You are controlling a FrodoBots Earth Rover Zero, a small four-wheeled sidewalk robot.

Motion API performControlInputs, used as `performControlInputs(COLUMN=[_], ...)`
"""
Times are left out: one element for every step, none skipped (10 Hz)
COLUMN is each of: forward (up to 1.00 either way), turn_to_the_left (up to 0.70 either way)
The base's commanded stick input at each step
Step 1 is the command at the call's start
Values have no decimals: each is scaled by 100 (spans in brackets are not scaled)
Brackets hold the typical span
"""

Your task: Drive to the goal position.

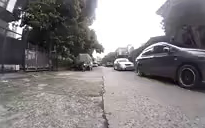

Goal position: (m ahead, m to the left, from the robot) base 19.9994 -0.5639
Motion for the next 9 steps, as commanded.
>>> performControlInputs(forward=[70,70,70,70,70,70,70,70,70], turn_to_the_left=[0,0,0,0,0,0,0,0,0])
